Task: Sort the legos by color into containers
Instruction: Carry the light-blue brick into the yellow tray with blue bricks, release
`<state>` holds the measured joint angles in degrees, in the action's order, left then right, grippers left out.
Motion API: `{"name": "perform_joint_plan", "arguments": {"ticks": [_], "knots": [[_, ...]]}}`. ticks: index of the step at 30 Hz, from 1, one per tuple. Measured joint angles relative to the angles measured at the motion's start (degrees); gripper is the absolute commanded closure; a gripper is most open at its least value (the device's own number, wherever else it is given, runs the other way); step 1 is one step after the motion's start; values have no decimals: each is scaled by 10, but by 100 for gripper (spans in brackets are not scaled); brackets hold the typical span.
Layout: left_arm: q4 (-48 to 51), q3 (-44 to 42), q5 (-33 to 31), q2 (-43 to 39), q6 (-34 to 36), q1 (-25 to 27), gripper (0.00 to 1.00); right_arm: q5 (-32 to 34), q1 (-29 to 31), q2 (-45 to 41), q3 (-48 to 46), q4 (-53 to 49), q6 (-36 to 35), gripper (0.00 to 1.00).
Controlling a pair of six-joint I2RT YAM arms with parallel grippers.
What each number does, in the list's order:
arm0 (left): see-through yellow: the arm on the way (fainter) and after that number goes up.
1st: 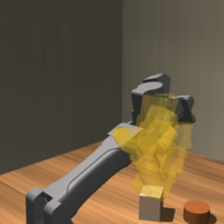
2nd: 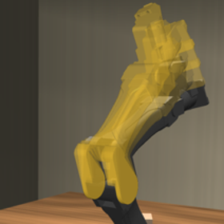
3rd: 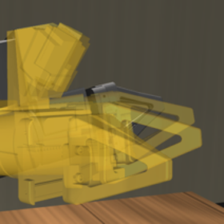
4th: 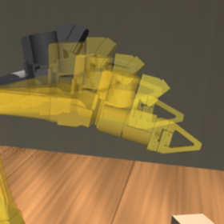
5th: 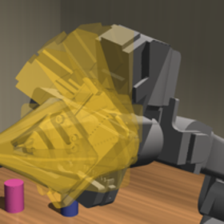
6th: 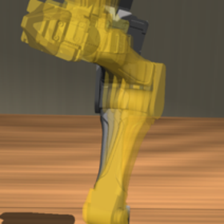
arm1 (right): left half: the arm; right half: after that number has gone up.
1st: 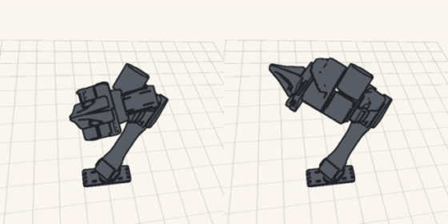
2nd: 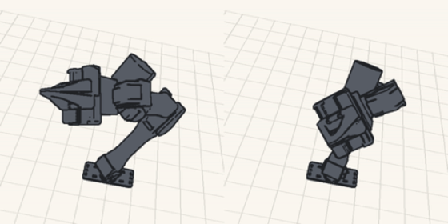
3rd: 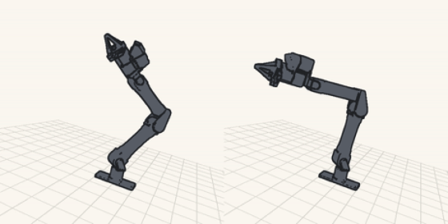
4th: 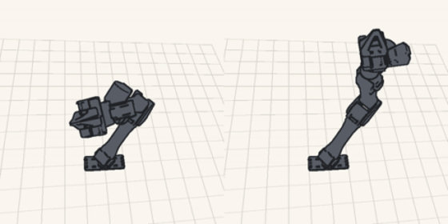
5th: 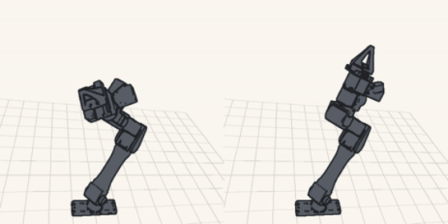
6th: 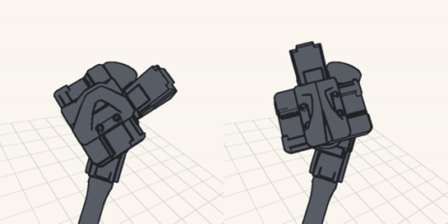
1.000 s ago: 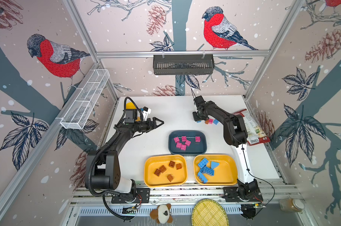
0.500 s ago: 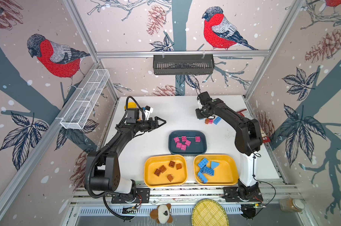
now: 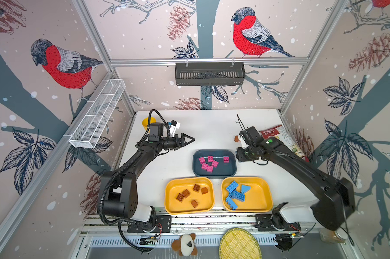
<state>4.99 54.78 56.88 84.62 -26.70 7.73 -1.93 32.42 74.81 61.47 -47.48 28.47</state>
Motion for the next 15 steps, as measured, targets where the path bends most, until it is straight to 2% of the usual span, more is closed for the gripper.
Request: {"name": "perform_joint_plan", "arguments": {"ticks": [4, 11, 12, 15], "knots": [[-1, 0, 6, 8, 0, 0, 7, -17, 43, -90, -94, -24, 85, 76], [-21, -10, 14, 26, 1, 0, 7, -21, 171, -190, -207, -58, 261, 70], [-24, -14, 14, 29, 1, 1, 7, -20, 184, -198, -221, -62, 283, 67], [-29, -17, 16, 31, -3, 1, 7, -15, 204, -212, -253, -69, 335, 44]]}}
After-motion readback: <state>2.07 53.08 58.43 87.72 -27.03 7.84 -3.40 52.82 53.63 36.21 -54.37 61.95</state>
